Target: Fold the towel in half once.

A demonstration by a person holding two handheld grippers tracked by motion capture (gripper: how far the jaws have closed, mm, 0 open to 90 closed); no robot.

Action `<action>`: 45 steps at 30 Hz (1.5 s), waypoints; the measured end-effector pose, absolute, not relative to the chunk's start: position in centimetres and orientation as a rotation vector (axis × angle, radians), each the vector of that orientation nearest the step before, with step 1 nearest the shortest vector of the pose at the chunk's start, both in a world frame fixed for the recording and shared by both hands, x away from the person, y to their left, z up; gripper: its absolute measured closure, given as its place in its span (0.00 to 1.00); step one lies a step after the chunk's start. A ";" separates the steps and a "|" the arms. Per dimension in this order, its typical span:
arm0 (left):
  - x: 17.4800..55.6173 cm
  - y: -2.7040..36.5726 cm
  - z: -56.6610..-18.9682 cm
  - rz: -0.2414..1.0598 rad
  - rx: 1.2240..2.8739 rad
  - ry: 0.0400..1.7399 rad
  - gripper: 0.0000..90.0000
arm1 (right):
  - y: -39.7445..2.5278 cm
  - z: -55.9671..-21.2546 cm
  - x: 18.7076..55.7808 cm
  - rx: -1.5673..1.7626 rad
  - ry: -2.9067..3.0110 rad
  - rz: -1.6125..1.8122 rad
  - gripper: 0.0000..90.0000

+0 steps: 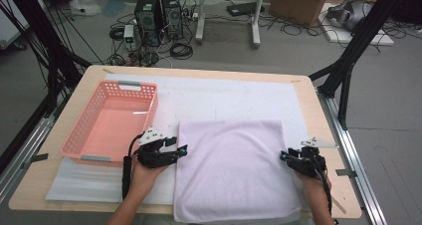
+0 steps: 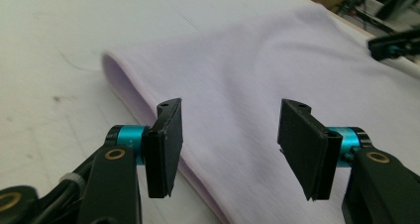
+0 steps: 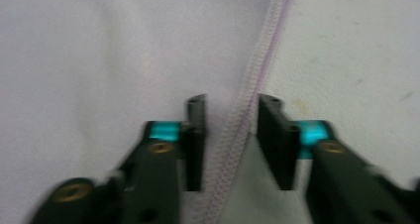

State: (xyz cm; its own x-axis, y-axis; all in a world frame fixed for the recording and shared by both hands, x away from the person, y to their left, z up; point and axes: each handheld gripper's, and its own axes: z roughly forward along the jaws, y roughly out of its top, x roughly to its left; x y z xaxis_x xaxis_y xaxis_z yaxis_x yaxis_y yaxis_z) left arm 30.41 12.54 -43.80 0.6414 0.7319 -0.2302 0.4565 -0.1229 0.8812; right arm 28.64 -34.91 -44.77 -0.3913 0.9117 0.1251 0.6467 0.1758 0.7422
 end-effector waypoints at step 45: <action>38.3 7.8 -45.2 0.376 1.977 1.052 0.92 | -35.3 -44.5 34.7 1.488 2.113 0.984 0.76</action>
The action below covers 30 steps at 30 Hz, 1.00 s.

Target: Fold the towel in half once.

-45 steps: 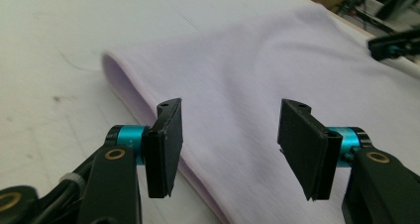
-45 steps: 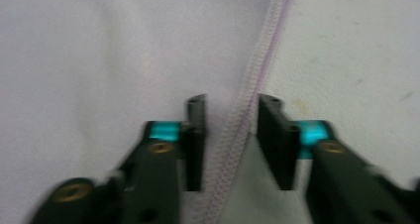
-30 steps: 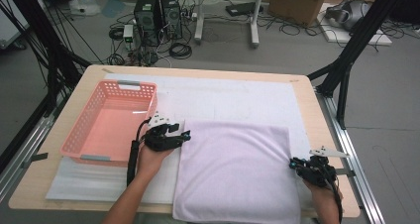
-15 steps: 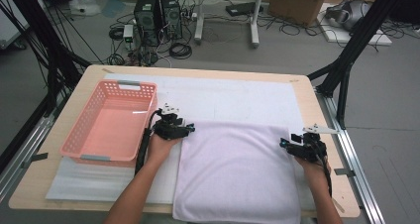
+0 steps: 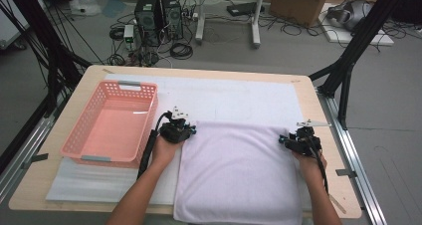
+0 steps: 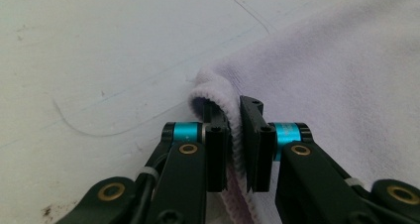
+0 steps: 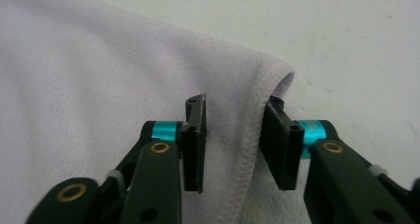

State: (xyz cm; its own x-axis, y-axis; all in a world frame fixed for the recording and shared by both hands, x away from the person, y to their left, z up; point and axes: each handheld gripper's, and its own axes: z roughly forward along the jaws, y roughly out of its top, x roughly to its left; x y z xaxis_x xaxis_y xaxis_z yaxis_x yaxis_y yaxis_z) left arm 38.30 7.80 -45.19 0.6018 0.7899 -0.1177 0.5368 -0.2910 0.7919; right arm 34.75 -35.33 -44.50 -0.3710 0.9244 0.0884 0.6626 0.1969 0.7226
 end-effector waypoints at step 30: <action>44.9 8.7 -38.8 0.424 1.731 1.128 0.95 | -35.8 -40.1 40.4 1.367 1.951 1.145 0.95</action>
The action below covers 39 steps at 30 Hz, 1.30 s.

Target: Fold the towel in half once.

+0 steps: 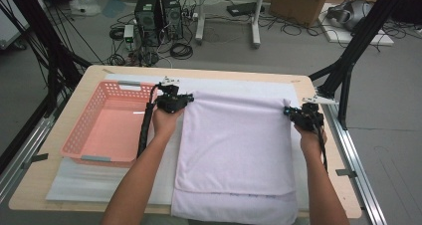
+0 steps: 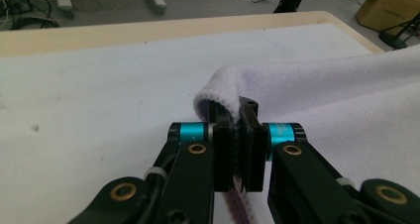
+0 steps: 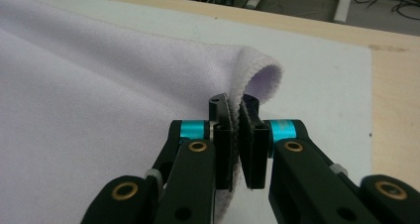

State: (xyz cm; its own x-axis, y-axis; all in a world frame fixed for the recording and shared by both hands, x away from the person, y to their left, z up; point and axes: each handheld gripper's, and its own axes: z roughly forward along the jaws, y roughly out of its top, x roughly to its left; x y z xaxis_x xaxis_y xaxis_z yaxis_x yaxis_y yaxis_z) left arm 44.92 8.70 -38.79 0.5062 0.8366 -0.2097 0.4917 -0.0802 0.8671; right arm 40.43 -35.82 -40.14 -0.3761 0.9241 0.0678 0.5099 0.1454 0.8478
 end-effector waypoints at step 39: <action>37.6 9.1 -41.7 0.364 1.709 0.966 0.55 | -34.9 -39.9 37.3 1.440 2.026 1.182 0.53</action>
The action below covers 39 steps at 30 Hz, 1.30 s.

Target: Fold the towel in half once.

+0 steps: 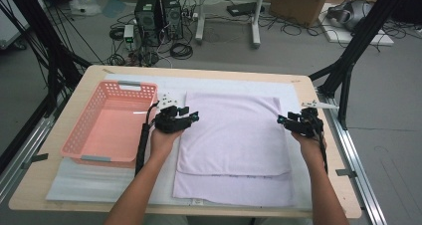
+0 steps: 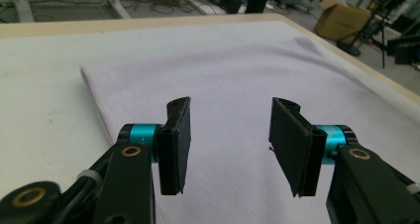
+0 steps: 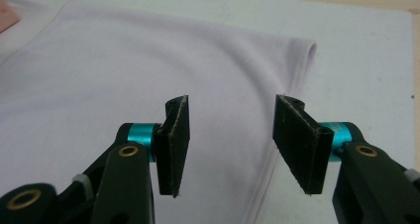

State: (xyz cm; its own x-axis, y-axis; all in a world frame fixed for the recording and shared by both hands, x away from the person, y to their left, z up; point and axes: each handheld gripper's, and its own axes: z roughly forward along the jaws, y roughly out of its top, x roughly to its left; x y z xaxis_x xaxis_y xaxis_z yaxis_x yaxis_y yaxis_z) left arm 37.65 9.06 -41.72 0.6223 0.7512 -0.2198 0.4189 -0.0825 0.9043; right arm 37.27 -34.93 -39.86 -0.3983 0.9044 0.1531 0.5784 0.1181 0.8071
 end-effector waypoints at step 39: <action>25.3 11.1 -45.3 0.352 1.931 1.089 0.80 | -35.2 -43.2 21.9 1.346 2.063 1.132 0.67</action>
